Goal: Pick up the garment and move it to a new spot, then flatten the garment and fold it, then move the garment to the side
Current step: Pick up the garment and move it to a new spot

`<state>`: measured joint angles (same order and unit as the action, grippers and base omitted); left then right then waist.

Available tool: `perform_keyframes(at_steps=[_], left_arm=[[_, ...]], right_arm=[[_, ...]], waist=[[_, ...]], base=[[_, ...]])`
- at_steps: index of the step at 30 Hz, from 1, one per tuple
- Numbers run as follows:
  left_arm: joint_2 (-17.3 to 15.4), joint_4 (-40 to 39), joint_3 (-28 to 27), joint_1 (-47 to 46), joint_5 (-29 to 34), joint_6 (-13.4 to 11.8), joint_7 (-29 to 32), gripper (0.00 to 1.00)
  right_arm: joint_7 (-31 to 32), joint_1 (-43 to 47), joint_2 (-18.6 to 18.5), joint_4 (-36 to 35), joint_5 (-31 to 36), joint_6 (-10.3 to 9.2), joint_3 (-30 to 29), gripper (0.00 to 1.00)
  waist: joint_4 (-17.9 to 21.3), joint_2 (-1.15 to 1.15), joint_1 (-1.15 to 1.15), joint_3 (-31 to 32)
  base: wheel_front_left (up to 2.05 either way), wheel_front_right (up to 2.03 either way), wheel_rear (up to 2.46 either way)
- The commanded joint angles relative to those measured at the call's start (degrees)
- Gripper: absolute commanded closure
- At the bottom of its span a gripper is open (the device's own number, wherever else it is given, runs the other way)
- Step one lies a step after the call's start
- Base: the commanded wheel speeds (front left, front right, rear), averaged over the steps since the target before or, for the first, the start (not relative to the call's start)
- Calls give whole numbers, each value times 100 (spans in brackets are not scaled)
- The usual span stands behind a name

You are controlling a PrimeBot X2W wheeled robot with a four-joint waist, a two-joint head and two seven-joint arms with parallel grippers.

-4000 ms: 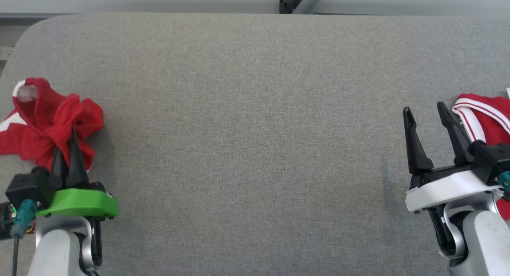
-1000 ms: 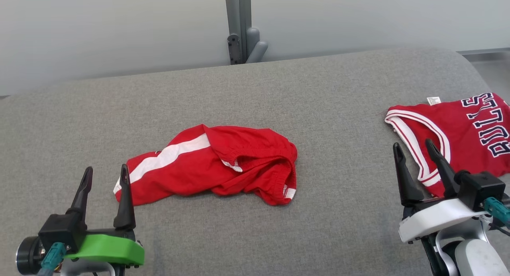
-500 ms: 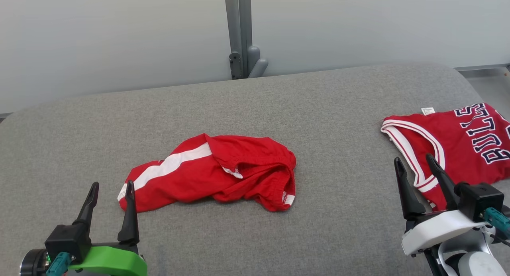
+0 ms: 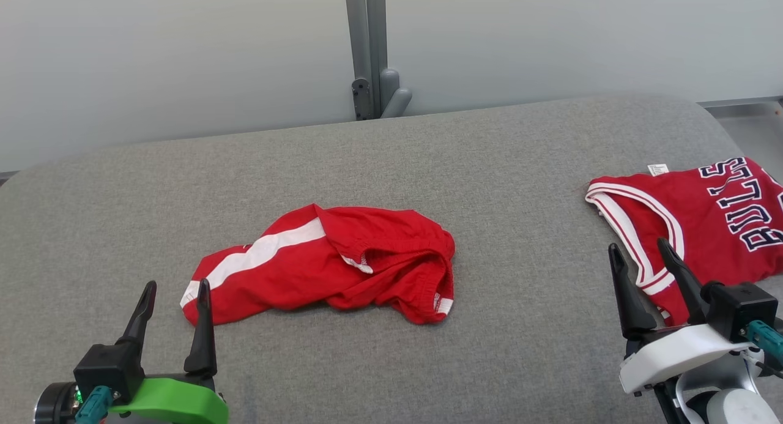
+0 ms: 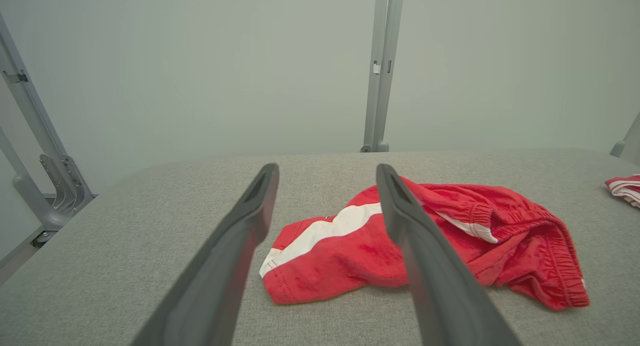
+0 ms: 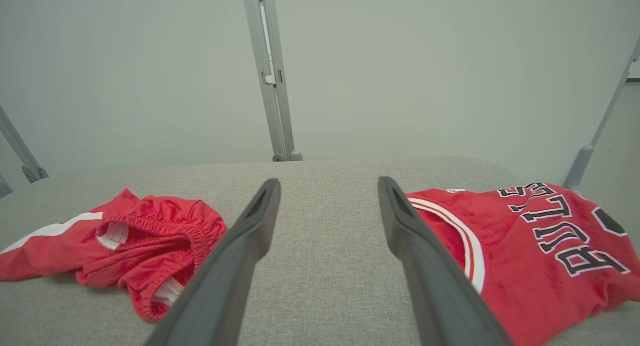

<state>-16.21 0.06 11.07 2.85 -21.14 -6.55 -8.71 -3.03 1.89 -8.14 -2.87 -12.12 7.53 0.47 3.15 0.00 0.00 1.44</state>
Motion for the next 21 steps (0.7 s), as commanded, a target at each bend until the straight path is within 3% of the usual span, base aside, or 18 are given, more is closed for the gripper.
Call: perform_keyframes(at_steps=[1, 11, 21], left_arm=[[-39, -2, 1, -40, -19, -35, -1, 0], [-11, 60, 112, -251, -20, 38, -16, 0], [260, 317, 493, -1048, 89, 274, -225, 0]], right_arm=[[6, -3, -26, -18, -5, -8, -4, 0], [101, -134, -120, 6, -48, -8, 314, 0], [69, -1040, -236, 876, -527, -7, 1929, 0]], waist=[[-3, 0, 0, 0], [-171, 0, 0, -116], [-987, 0, 0, -784]], base=[[0, 0, 0], [0, 0, 0], [0, 0, 0]])
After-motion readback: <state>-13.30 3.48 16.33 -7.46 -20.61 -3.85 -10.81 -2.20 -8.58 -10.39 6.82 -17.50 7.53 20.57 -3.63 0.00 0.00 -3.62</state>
